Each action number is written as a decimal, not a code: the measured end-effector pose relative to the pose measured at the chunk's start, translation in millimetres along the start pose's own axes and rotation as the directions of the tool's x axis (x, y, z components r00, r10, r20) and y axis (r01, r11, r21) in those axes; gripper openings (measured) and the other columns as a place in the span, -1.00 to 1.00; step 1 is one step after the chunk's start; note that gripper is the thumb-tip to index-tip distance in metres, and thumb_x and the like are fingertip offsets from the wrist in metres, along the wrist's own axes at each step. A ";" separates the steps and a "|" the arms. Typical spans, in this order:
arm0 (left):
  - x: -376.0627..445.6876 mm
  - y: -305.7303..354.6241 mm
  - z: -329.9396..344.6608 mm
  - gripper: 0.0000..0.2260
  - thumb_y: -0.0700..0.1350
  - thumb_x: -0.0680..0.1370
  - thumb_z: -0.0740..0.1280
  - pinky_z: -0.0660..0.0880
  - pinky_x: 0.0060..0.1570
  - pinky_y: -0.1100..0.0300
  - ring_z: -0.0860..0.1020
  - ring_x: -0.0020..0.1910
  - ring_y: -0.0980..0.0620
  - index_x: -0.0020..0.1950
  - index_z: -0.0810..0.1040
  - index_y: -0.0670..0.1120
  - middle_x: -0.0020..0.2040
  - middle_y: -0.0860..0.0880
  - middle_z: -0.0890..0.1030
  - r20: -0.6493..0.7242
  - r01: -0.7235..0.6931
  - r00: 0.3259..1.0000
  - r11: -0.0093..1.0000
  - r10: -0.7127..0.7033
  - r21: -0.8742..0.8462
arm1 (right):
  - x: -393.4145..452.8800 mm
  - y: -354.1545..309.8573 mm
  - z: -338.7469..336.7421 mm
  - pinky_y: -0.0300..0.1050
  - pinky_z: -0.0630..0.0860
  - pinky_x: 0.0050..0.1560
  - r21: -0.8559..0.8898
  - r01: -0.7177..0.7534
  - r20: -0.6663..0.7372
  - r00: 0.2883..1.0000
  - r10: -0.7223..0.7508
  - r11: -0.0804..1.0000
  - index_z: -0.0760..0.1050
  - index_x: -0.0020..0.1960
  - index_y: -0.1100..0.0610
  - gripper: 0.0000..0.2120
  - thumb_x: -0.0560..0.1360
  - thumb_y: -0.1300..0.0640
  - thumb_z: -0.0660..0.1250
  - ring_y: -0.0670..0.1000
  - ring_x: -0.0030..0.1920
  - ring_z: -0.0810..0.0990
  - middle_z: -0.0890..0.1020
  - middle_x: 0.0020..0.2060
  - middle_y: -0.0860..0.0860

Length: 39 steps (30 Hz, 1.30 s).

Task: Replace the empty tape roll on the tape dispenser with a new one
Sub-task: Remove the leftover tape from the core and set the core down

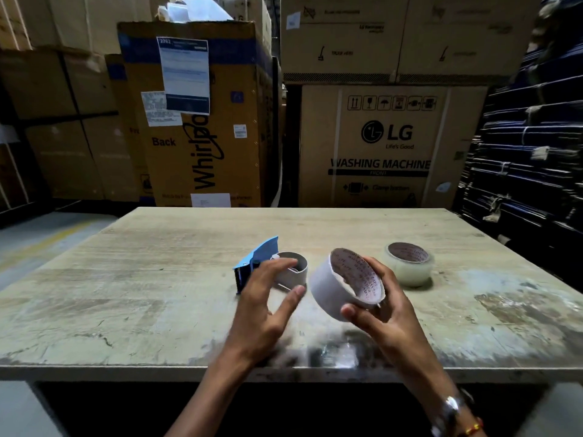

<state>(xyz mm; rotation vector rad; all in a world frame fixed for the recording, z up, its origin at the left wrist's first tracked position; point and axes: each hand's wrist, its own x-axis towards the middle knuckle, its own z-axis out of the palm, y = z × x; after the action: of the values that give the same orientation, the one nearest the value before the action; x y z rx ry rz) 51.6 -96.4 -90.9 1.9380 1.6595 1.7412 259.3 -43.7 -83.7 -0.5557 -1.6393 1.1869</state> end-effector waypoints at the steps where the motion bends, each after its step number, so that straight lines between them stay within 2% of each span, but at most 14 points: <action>1: -4.3 7.6 3.7 -0.66 0.03 0.53 0.38 0.49 0.25 0.02 0.56 0.25 0.07 0.28 0.55 0.00 0.23 0.13 0.60 0.076 0.053 0.996 0.994 -0.046 -0.097 | -7.1 -2.5 0.3 -0.21 0.59 0.13 0.067 0.007 0.015 1.000 -0.008 0.998 0.44 0.36 -0.25 -0.27 0.25 -0.25 0.61 -0.07 0.26 0.63 0.62 0.29 -0.14; 4: -12.3 22.4 13.8 -0.55 0.17 0.49 0.31 0.51 0.25 0.08 0.58 0.24 0.11 0.35 0.49 0.10 0.25 0.13 0.61 0.257 0.209 0.956 0.943 -0.141 -0.259 | -18.2 2.0 4.8 -0.25 0.58 0.10 0.163 0.006 -0.030 1.000 -0.001 0.987 0.43 0.41 -0.16 -0.23 0.26 -0.21 0.62 -0.01 0.28 0.63 0.61 0.33 -0.02; 6: -13.8 24.3 17.9 -0.53 0.16 0.46 0.32 0.53 0.24 0.09 0.56 0.25 0.13 0.38 0.44 0.21 0.27 0.17 0.59 0.312 0.262 0.933 0.931 -0.177 -0.253 | -18.8 6.8 7.7 -0.23 0.60 0.06 0.133 0.000 -0.095 0.995 0.013 0.991 0.43 0.38 -0.22 -0.25 0.25 -0.13 0.63 -0.03 0.24 0.65 0.60 0.32 -0.07; 9: -13.8 21.0 17.0 -0.48 -0.06 0.50 0.36 0.48 0.20 0.33 0.51 0.28 0.24 0.39 0.37 0.34 0.30 0.29 0.53 0.292 0.253 0.937 0.949 -0.192 -0.186 | -16.0 11.8 4.9 -0.24 0.59 0.12 -0.078 0.035 -0.146 0.988 -0.046 0.996 0.38 0.36 -0.27 -0.21 0.21 -0.14 0.63 -0.09 0.23 0.63 0.59 0.26 -0.24; 11: -12.8 18.6 14.9 -0.42 -0.19 0.50 0.35 0.44 0.16 0.46 0.49 0.29 0.31 0.36 0.37 0.38 0.28 0.35 0.52 0.278 0.249 0.939 0.958 -0.202 -0.142 | -11.6 15.8 1.8 -0.22 0.54 0.25 -0.307 0.090 -0.135 0.981 -0.137 0.947 0.32 0.43 -0.18 -0.17 0.26 -0.09 0.65 -0.09 0.31 0.56 0.54 0.31 -0.20; 13: -11.7 16.9 14.3 -0.42 -0.16 0.45 0.33 0.42 0.17 0.49 0.47 0.30 0.33 0.35 0.36 0.35 0.28 0.31 0.52 0.305 0.257 0.929 0.959 -0.210 -0.123 | -6.2 20.9 0.7 -0.06 0.50 0.33 -0.480 0.159 -0.084 0.971 -0.226 0.863 0.29 0.48 -0.06 -0.13 0.30 0.05 0.66 -0.04 0.38 0.47 0.47 0.39 -0.14; 16: -10.1 14.1 14.7 -0.41 -0.03 0.43 0.41 0.44 0.19 0.43 0.45 0.33 0.31 0.42 0.35 0.28 0.33 0.18 0.52 0.340 0.294 0.911 0.945 -0.232 -0.142 | -0.2 24.2 0.7 -0.08 0.47 0.35 -0.562 0.227 -0.018 0.958 -0.286 0.795 0.25 0.53 0.01 -0.11 0.33 0.12 0.64 -0.08 0.43 0.40 0.42 0.45 -0.11; 19: -4.9 12.0 15.0 -0.35 0.06 0.41 0.48 0.45 0.25 0.37 0.47 0.31 0.32 0.47 0.36 0.16 0.35 0.14 0.54 0.311 0.297 0.919 0.944 -0.243 -0.141 | 6.7 22.2 -2.6 -0.17 0.44 0.39 -0.518 0.225 0.027 0.969 -0.247 0.825 0.24 0.55 0.03 -0.13 0.37 0.10 0.61 -0.17 0.47 0.37 0.38 0.49 -0.12; 24: 4.3 5.4 16.5 -0.43 -0.08 0.51 0.48 0.48 0.36 0.03 0.51 0.31 0.21 0.49 0.38 0.11 0.32 0.09 0.57 0.230 0.279 0.944 0.946 -0.238 -0.166 | 13.9 22.3 -9.7 -0.31 0.49 0.31 -0.324 0.153 0.092 0.987 -0.130 0.934 0.29 0.52 -0.14 -0.24 0.43 0.18 0.55 -0.27 0.41 0.43 0.44 0.46 -0.17; 26: 2.6 1.0 16.6 -0.43 -0.07 0.52 0.46 0.50 0.34 0.04 0.53 0.30 0.19 0.49 0.38 0.16 0.33 0.11 0.56 0.243 0.272 0.944 0.945 -0.225 -0.183 | 12.1 23.5 -11.9 -0.35 0.53 0.21 -0.260 0.112 0.080 0.992 -0.094 0.959 0.34 0.45 -0.26 -0.30 0.45 0.17 0.54 -0.29 0.37 0.47 0.48 0.41 -0.20; 29: -0.9 -2.0 14.9 -0.46 -0.03 0.52 0.45 0.50 0.32 0.11 0.54 0.31 0.19 0.45 0.38 0.27 0.36 0.20 0.53 0.244 0.254 0.949 0.943 -0.200 -0.215 | 9.5 28.5 -15.1 -0.21 0.58 0.23 -0.193 0.060 0.070 0.996 -0.047 0.979 0.40 0.39 -0.28 -0.36 0.46 0.18 0.53 -0.16 0.35 0.55 0.58 0.32 -0.08; 33: -1.6 -3.3 15.0 -0.49 -0.19 0.57 0.38 0.49 0.34 0.09 0.42 0.42 0.22 0.48 0.39 0.15 0.49 0.21 0.37 0.239 0.195 0.961 0.954 -0.139 -0.230 | 10.0 34.0 -16.7 0.04 0.62 0.23 -0.128 0.058 0.051 0.997 -0.052 0.990 0.48 0.33 -0.23 -0.45 0.50 0.25 0.47 0.03 0.20 0.69 0.67 0.21 0.09; 35: -1.3 -4.3 15.9 -0.50 -0.19 0.58 0.36 0.51 0.33 0.06 0.43 0.41 0.20 0.47 0.40 0.17 0.50 0.17 0.35 0.250 0.215 0.957 0.941 -0.148 -0.262 | 10.4 35.5 -16.8 0.00 0.61 0.24 -0.090 0.072 0.019 0.997 -0.070 0.993 0.51 0.31 -0.20 -0.48 0.50 0.28 0.45 0.02 0.21 0.68 0.69 0.20 0.06; 39: -1.8 -6.7 15.7 -0.57 -0.24 0.61 0.32 0.56 0.20 0.22 0.57 0.29 0.13 0.42 0.47 0.10 0.31 0.12 0.61 0.266 0.288 0.945 0.873 -0.191 -0.395 | 12.7 38.2 -19.6 -0.18 0.55 0.28 -0.019 0.057 -0.016 0.998 -0.057 0.998 0.43 0.38 -0.16 -0.43 0.45 0.14 0.51 -0.03 0.29 0.63 0.63 0.28 -0.06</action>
<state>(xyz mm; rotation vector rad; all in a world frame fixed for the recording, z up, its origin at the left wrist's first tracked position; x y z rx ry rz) 59.3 -85.9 -102.1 1.5783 1.2468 1.5650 265.1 -9.3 -111.6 -0.5257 -1.6424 1.1238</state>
